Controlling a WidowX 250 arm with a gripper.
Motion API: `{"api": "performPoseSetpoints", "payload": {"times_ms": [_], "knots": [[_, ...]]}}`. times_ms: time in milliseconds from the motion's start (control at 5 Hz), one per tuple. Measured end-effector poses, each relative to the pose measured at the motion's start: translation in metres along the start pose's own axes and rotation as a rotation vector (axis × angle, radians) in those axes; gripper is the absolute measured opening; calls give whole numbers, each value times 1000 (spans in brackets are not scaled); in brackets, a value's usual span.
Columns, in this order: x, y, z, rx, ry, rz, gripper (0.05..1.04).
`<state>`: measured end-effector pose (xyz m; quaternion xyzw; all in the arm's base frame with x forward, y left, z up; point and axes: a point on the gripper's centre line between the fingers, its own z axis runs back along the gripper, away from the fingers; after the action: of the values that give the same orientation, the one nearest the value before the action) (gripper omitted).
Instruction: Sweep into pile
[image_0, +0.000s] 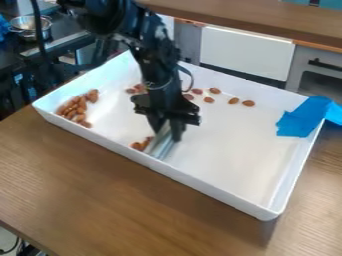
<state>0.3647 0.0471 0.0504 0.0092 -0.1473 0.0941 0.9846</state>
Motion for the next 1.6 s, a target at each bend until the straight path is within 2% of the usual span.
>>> {"api": "performPoseSetpoints", "payload": {"times_ms": [400, 800, 1000, 1200, 1400, 1600], "knots": [[12, 61, 1, 48, 24, 10, 375], [13, 127, 8, 100, 73, 55, 375], [9, 130, 11, 53, 98, 64, 375], [12, 118, 27, -32, 122, 109, 375], [32, 79, 46, -96, 90, 146, 375], [38, 27, 45, -138, 93, 111, 375]]}}
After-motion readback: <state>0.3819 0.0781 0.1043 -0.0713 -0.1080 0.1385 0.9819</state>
